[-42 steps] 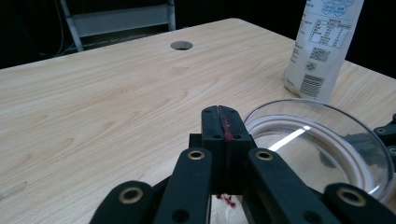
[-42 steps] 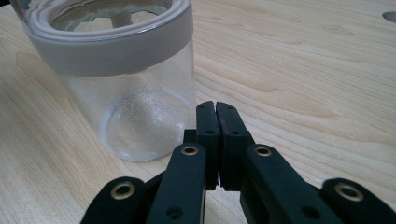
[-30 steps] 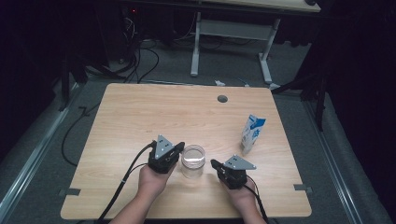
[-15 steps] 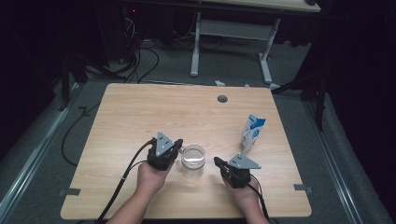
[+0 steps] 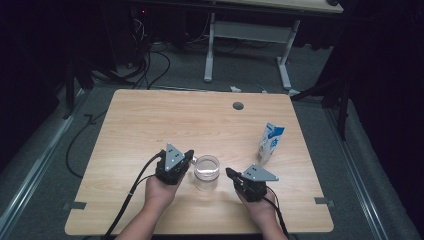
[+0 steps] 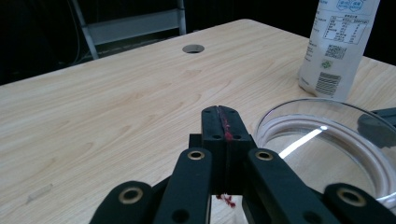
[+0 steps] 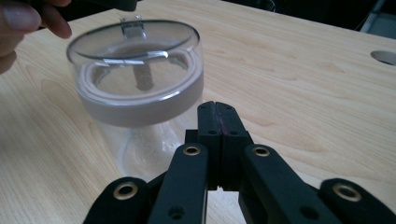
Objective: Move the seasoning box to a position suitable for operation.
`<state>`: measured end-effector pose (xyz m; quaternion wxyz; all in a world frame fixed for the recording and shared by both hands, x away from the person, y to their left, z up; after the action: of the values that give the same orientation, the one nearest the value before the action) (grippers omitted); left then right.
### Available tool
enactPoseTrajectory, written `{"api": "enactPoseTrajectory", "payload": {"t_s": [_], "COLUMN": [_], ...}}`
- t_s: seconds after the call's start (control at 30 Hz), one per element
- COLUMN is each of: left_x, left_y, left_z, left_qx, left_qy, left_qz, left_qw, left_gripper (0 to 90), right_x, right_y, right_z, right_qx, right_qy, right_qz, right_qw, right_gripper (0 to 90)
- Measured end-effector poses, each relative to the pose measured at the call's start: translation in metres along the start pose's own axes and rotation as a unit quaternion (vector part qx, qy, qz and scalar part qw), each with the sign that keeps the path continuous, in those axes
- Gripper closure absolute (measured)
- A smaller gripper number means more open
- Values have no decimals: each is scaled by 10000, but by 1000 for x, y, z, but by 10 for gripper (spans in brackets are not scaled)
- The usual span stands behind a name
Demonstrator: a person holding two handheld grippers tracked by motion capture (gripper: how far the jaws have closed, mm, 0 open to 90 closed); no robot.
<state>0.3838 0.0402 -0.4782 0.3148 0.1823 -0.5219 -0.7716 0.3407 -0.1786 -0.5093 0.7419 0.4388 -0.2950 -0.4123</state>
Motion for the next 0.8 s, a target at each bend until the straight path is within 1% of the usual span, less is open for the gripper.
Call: {"api": "enactPoseTrajectory", "payload": {"t_s": [0.1, 0.2, 0.27, 0.3, 0.33, 0.37, 0.4, 0.6, 0.67, 0.8], "left_x": [0, 0, -1, -2, -2, -2, -1, 2, 2, 3], "left_y": [-2, -3, -4, -4, -3, -3, 0, 1, -1, -2], "left_z": [0, 1, 1, 1, 2, 2, 3, 0, -2, -2], "left_qx": [-22, -12, -29, -16, 37, 37, 116, 76, 21, 49], "left_qy": [6, -8, 17, 16, 15, 15, -8, -73, -91, -91], "left_qz": [-31, 9, -9, 24, 9, 9, 55, 43, 33, 43], "left_qw": [10000, 10000, 10000, 10000, 10000, 10000, 9999, 9999, 10000, 9999], "left_gripper": [899, 899, 899, 899, 899, 899, 899, 899, 899, 899], "right_x": [-5, -7, -9, -9, -9, -9, -8, -8, -8, -8], "right_y": [4, 6, 7, 7, 7, 7, 7, 6, 7, 7], "right_z": [3, 4, 4, 4, 4, 4, 5, 4, 4, 4], "right_qx": [70, 113, 132, 137, 124, 124, 120, 108, 122, 114], "right_qy": [34, 58, 82, 76, 67, 67, 67, 73, 68, 78], "right_qz": [37, 58, 88, 96, 103, 103, 82, 97, 95, 86], "right_qw": [10000, 9999, 9998, 9998, 9998, 9998, 9999, 9999, 9999, 9999], "right_gripper": [900, 900, 900, 900, 900, 900, 900, 900, 900, 900]}}
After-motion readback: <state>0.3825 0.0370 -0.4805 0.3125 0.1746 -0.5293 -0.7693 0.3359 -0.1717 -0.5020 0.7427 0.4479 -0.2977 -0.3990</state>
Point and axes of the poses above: each handheld gripper's, and its own axes: z roughly backward along the jaws, y roughly out of its top, x roughly to its right, the point moved 4 cm from there along -z, roughly forward along the jaws, and after that the axes turned 9 degrees about -y, right-handed, at the moved point
